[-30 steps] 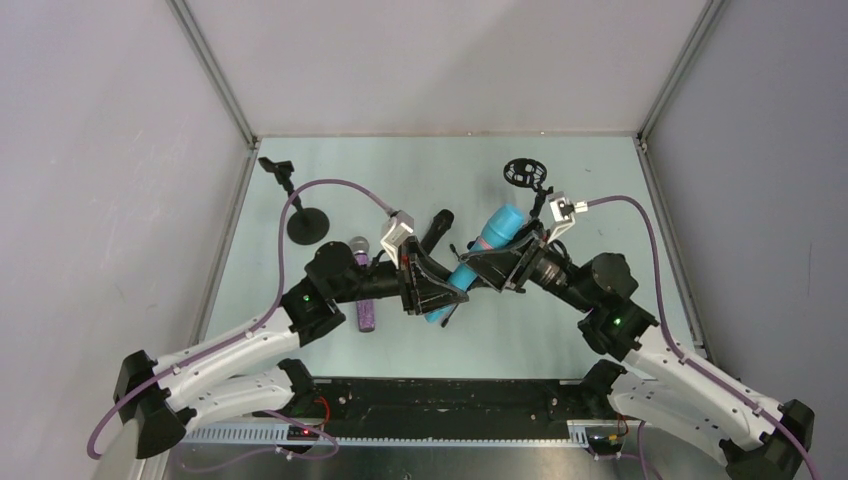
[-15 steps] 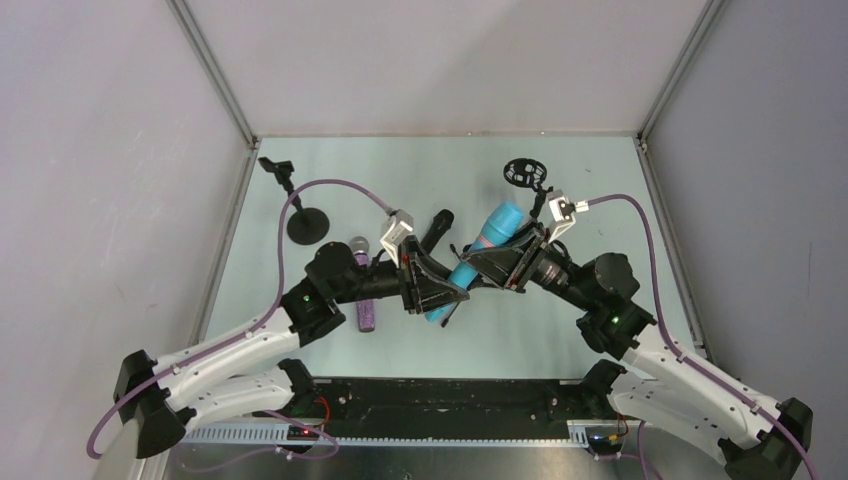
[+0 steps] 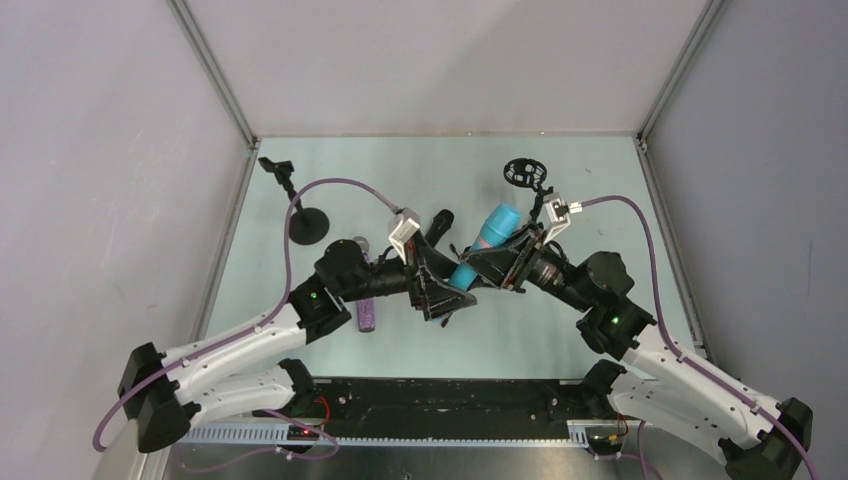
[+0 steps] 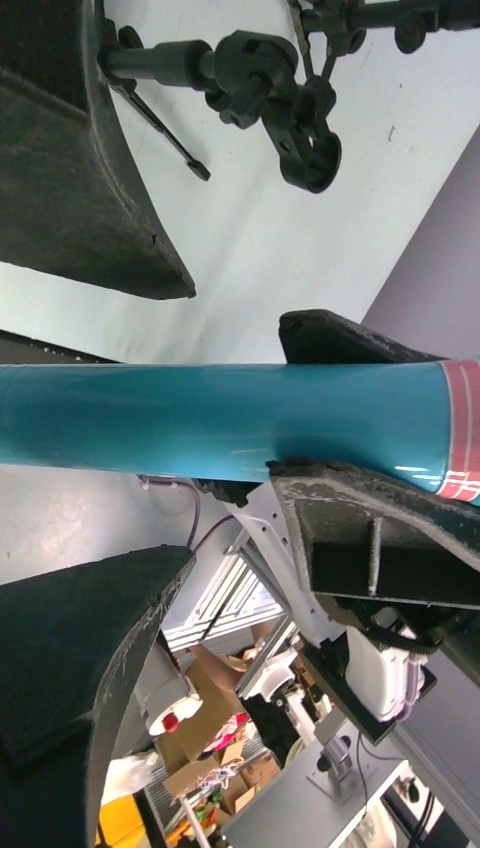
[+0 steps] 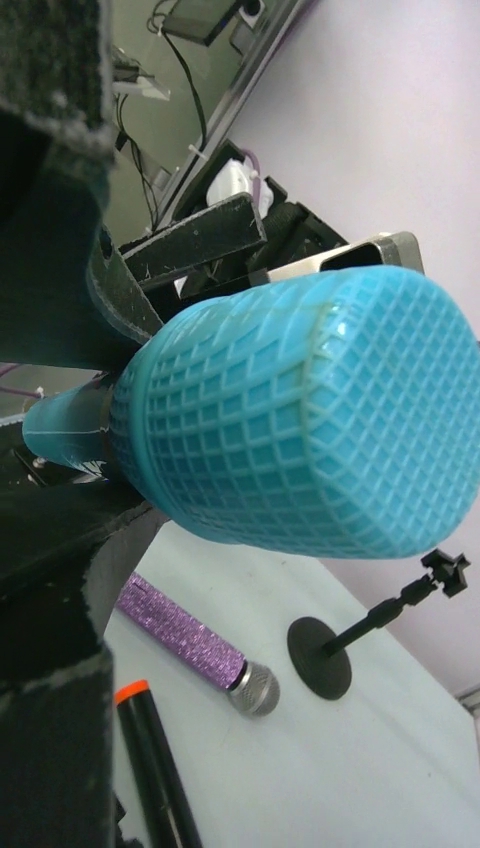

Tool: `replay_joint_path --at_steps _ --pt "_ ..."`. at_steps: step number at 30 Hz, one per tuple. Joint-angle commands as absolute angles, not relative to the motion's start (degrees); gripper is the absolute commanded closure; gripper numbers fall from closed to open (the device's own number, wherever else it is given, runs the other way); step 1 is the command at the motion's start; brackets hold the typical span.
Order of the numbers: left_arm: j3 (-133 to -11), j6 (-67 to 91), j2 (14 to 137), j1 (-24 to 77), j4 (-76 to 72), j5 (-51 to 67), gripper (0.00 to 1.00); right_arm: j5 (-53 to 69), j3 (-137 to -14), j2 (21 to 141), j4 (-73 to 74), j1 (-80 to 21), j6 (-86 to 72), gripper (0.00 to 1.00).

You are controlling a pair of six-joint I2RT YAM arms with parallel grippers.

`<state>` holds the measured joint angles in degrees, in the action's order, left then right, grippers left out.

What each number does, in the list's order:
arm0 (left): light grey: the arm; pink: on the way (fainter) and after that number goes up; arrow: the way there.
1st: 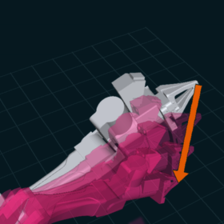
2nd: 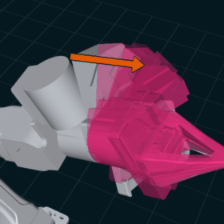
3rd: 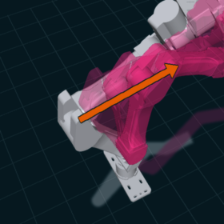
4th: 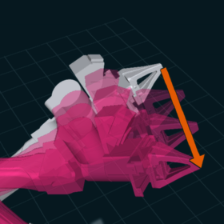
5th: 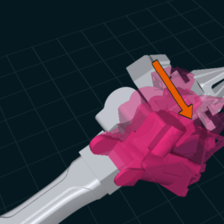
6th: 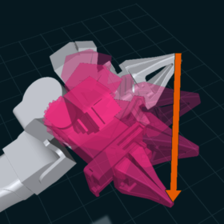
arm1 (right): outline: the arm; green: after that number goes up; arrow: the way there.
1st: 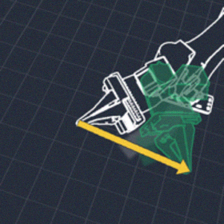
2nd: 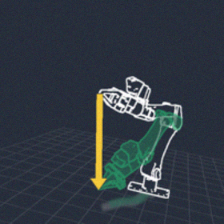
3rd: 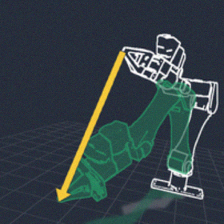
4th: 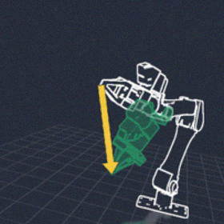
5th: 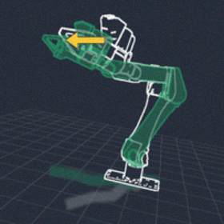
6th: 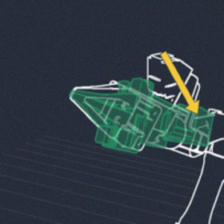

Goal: Attach the microphones to the stand

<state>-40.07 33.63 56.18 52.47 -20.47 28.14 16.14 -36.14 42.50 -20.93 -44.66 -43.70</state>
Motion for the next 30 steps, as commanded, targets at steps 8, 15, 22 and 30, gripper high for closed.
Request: replay_joint_path --at_steps 8,15,22,30 --pt "-38.8 38.3 57.2 50.2 -22.5 17.4 0.00 9.1 -36.4 40.3 -13.9 -44.5 -38.8 1.00" --pt "-34.6 43.4 54.9 46.0 -22.5 10.4 0.00 6.0 -35.7 39.4 -10.0 -44.3 -37.1 1.00" --pt "-29.2 48.2 52.5 43.3 -22.4 3.8 0.00 4.0 -35.2 37.7 -8.4 -44.2 -36.9 1.00" --pt "-25.0 50.3 50.7 42.0 -19.7 -2.6 0.00 2.1 -35.2 36.2 -6.5 -43.8 -35.3 1.00"
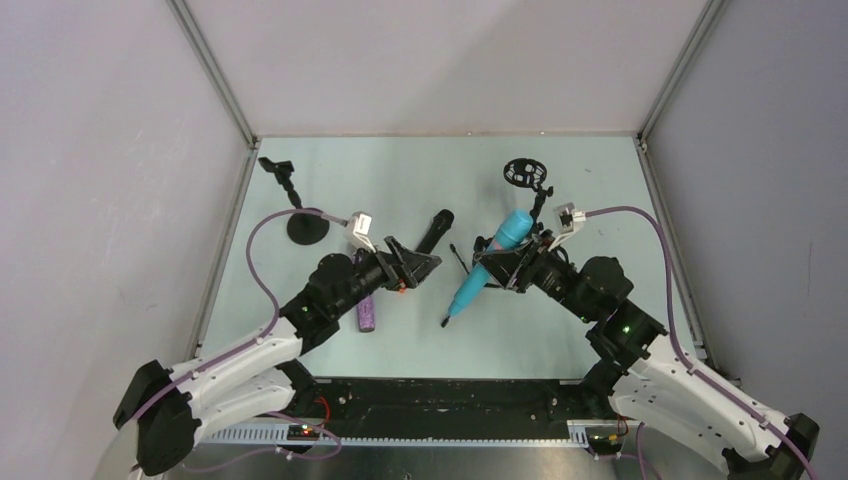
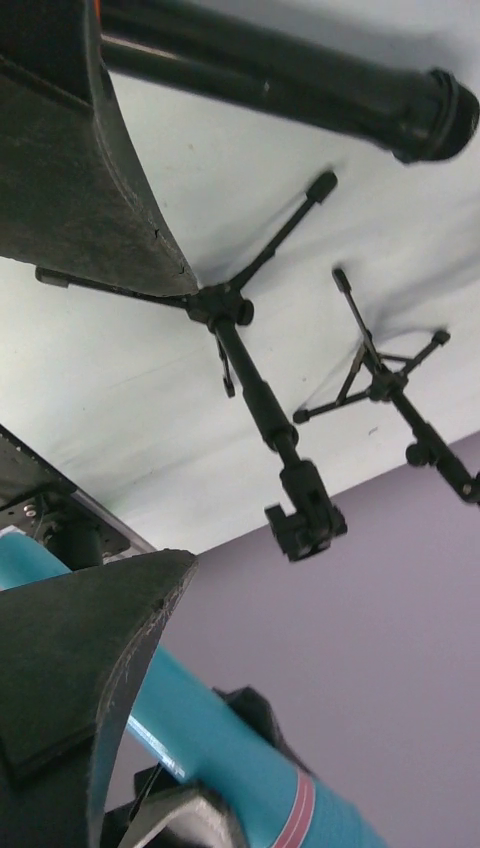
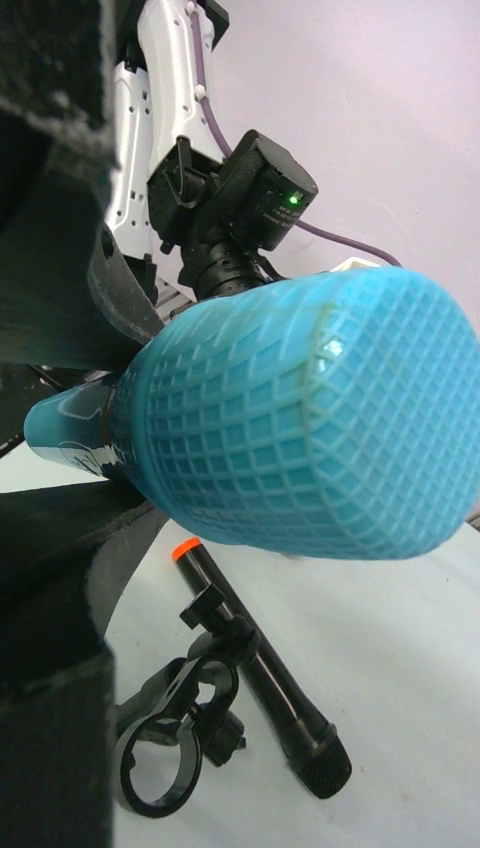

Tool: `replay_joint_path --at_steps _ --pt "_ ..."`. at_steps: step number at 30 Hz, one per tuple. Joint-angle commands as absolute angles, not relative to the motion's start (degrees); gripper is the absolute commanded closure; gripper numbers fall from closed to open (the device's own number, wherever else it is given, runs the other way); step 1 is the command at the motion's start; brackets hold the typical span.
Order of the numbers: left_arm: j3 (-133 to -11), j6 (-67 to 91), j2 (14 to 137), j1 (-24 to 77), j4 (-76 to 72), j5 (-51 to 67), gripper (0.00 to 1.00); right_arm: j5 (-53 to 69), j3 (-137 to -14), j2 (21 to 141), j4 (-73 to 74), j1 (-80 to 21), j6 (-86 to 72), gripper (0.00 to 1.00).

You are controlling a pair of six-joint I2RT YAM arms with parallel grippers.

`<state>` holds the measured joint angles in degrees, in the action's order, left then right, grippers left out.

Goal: Attach the microphones to the stand

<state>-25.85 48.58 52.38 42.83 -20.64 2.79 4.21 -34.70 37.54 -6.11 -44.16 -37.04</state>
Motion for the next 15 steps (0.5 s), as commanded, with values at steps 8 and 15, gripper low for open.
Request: replay_joint_path --at_steps 8,15 --pt "-27.9 45.3 51.0 40.8 -5.3 -8.1 0.00 0.2 -35.2 34.2 -5.5 -42.6 -32.3 1.00" --pt "-36.2 33.5 54.7 40.7 11.3 -13.3 0.00 0.0 -35.2 32.6 -6.9 -40.6 -30.5 1.00"
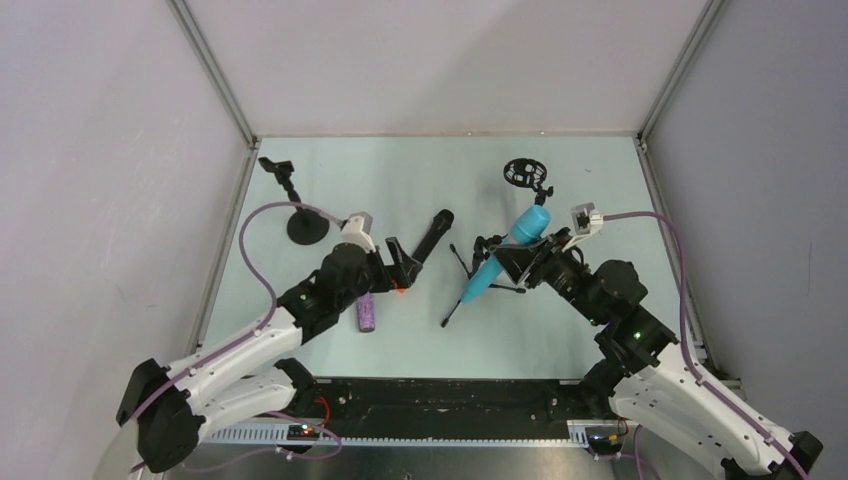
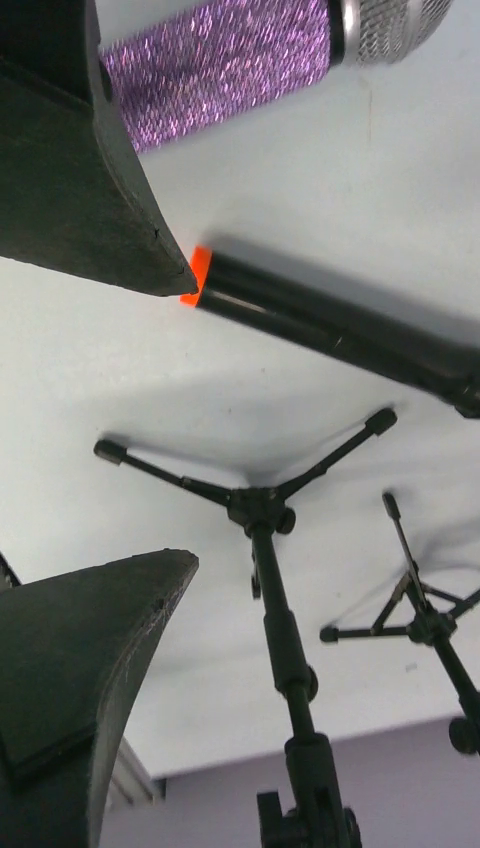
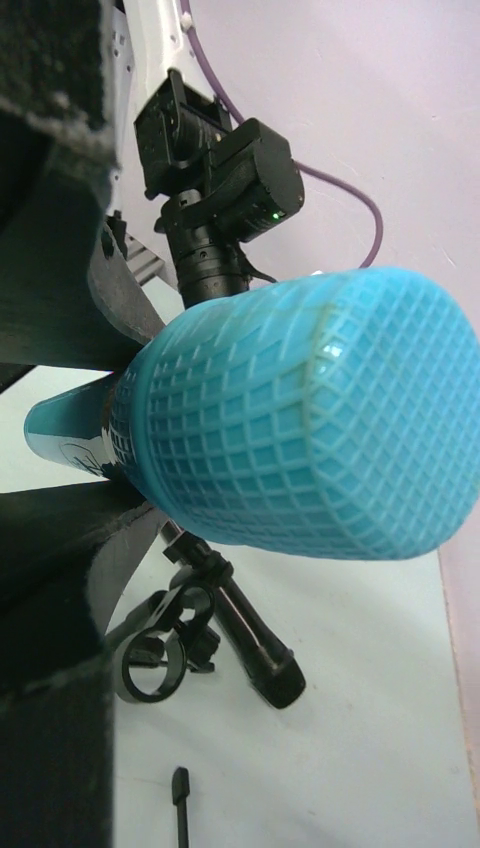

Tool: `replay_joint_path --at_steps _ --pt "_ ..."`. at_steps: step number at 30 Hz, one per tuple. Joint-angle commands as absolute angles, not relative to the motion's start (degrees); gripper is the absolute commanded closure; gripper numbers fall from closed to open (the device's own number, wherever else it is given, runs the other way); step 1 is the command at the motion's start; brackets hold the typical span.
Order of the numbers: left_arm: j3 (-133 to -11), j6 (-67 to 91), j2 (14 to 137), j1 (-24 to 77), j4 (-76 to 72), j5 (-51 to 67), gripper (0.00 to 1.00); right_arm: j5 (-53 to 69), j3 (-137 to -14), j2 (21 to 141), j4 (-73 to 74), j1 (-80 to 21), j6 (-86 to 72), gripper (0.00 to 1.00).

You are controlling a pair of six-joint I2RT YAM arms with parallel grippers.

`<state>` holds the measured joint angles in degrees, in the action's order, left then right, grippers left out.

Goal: Attach the microphones to the stand

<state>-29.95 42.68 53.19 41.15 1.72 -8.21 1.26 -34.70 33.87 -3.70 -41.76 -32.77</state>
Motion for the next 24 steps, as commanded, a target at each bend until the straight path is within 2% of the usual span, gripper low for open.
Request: replay_joint_path --at_steps 1,10,17,24 --pt "-37.6 32.6 55.1 40.7 13.1 -13.9 0.00 0.0 -35.2 32.5 -7.2 -40.5 -30.1 1.00" --pt "-44.7 23.2 54.4 40.7 16.6 -14.9 0.00 -2.4 -38.2 33.8 -9.6 -38.3 -25.3 1.00" --pt "-49.7 15.9 52.8 40.8 16.9 -15.3 0.00 -5.9 -45.7 37.7 -1.8 -36.3 -18.9 1.00" --pt "-58.1 12.5 55.2 40.7 16.8 -13.6 0.00 -7.0 -51.1 38.9 -0.3 -34.9 -13.8 1.00"
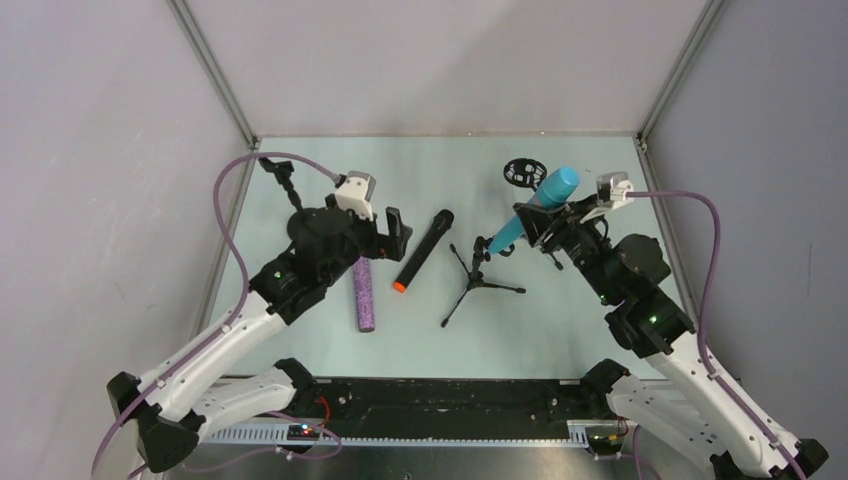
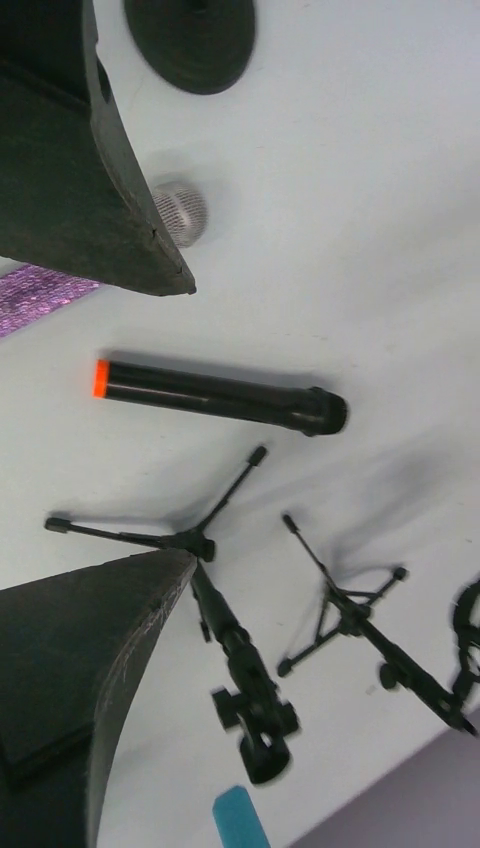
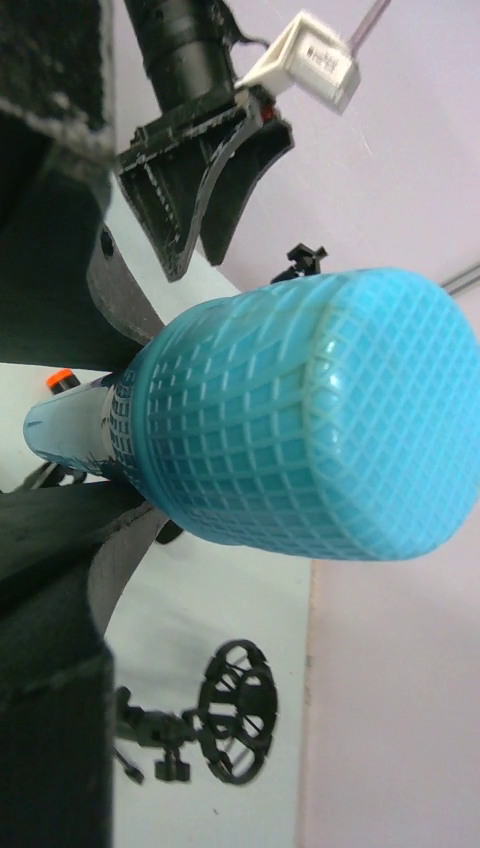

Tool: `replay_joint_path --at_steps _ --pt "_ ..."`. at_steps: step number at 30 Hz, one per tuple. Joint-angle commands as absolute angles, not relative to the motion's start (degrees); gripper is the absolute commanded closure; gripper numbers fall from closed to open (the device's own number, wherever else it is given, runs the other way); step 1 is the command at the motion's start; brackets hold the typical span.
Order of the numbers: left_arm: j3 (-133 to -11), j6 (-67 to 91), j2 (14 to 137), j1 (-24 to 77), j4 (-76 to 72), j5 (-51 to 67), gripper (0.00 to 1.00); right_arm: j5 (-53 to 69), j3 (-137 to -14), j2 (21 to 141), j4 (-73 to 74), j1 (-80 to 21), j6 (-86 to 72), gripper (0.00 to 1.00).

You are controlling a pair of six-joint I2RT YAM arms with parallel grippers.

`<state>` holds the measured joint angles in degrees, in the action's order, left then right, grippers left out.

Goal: Attach the microphones to the stand

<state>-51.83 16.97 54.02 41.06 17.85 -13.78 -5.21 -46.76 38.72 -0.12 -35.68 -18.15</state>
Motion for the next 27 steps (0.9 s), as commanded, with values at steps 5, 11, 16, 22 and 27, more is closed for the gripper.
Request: replay_joint_path --at_steps 5,11,16,22,27 --pt "-66.1 10.8 59.8 40.8 16.7 -13.2 0.00 -6.9 -55.5 41.4 3.8 -34.1 -11.4 1.00" --pt "-72.4 8.5 64.4 40.8 16.5 -12.9 0.00 -6.7 -57.5 43.1 6.1 -33.8 -8.9 1.00" --pt "-75.4 5.1 67.5 40.8 14.9 -11.2 0.00 -8.2 -58.4 44.0 8.1 -33.5 -7.1 1.00" --pt "-78.3 3.3 71.6 40.8 13.2 -10.7 0.00 -9.1 -58.5 44.6 9.6 -32.9 -6.6 1.00" --pt "-76.8 2.4 73.2 40.8 12.1 -10.8 0.00 -8.9 -58.5 45.3 9.8 -32.8 -7.4 1.00"
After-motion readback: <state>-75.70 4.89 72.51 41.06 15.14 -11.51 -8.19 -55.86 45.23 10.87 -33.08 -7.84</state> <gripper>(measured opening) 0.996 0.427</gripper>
